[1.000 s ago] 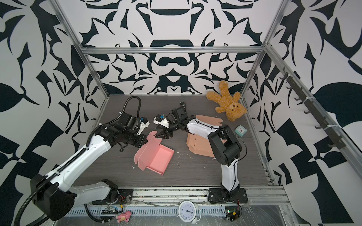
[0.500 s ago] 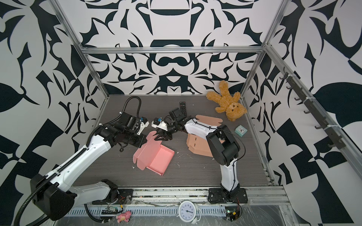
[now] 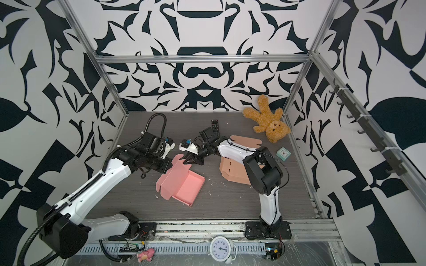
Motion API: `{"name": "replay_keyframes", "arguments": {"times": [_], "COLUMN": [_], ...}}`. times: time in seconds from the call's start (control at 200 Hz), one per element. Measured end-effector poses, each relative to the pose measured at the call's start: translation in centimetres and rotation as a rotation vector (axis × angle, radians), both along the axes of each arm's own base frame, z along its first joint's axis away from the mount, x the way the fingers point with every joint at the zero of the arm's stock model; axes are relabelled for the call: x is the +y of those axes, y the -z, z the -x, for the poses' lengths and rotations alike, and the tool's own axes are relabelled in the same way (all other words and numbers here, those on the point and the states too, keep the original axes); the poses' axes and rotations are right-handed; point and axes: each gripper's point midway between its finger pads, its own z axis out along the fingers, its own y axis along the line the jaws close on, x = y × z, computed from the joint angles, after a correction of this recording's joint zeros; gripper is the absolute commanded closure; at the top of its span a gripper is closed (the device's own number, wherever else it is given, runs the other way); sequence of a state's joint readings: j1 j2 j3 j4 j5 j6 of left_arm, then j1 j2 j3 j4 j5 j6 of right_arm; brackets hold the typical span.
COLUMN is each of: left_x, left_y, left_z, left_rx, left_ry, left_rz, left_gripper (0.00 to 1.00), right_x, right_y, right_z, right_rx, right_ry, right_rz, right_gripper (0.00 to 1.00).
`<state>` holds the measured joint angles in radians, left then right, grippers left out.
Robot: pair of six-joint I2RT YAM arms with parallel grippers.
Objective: Fold the paper box
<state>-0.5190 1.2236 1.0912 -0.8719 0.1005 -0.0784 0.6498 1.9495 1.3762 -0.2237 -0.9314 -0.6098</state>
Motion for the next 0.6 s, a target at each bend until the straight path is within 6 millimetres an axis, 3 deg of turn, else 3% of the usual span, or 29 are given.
{"name": "replay_keyframes", "arguments": {"times": [0.38, 0.6], "left_x": [0.17, 0.40], "left_y": [0.29, 0.28], "left_z": [-0.34, -0.67], "left_rx": [0.000, -0.009], "left_ry": [-0.008, -0.027], "left_rz": [-0.020, -0.027], "left_gripper": [0.90, 0.80], "right_x": [-0.11, -0.47], "right_y": [-0.32, -0.24], "right_z": [-0.04, -0.28], "right_rx": [-0.007, 0.002], "right_ry": [-0.010, -0.002], "right_rz": [0.000, 0.005], "right_gripper": [0.99, 1.00]}}
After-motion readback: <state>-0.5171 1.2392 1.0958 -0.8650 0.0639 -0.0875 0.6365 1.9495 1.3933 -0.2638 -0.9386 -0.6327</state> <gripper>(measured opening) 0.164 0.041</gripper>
